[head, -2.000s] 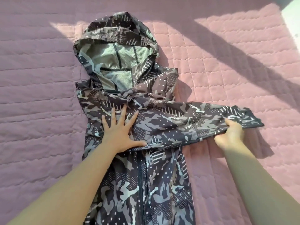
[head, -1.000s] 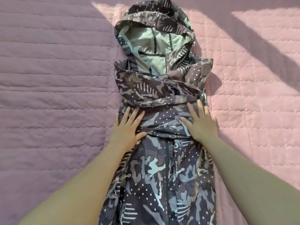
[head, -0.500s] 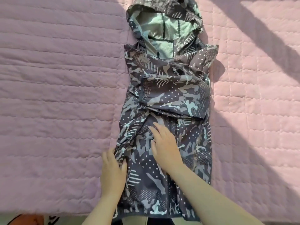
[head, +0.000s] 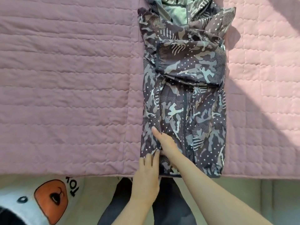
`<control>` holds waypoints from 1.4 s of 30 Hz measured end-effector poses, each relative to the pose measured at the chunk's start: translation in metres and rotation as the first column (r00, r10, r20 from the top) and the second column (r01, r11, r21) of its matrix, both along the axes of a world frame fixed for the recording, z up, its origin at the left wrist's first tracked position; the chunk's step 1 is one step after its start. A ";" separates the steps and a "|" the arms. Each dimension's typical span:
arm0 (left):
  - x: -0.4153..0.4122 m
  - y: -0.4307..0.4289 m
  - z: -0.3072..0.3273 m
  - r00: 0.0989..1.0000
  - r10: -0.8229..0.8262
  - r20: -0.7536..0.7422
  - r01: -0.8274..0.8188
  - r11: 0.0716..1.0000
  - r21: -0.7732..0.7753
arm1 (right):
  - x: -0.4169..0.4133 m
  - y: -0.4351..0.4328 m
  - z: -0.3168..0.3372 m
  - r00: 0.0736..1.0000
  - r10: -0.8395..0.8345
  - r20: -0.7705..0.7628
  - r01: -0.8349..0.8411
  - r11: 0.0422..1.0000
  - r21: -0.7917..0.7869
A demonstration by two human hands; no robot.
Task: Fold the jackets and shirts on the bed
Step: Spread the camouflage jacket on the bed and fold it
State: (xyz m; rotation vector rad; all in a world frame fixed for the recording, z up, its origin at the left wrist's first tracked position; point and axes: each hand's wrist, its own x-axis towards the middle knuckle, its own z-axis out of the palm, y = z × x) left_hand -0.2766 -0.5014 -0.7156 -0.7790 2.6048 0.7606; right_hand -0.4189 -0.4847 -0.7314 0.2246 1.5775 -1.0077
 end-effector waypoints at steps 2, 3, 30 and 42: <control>0.005 0.005 0.001 0.998 -0.038 0.051 0.032 0.994 0.105 | 0.004 0.009 -0.003 0.994 0.101 -0.028 -0.099 0.993 0.064; 0.008 0.006 0.001 0.997 -0.034 0.063 0.023 0.985 0.169 | 0.006 0.014 -0.004 0.992 0.124 -0.005 -0.123 0.986 0.114; 0.006 -0.023 -0.041 0.758 0.439 0.482 -0.651 0.483 0.585 | -0.121 -0.071 -0.007 0.964 -0.214 -0.158 0.234 0.965 0.121; -0.006 -0.053 -0.015 0.828 0.394 0.399 -0.557 0.663 0.500 | -0.117 -0.038 -0.027 0.285 0.427 -0.858 -0.106 0.904 0.415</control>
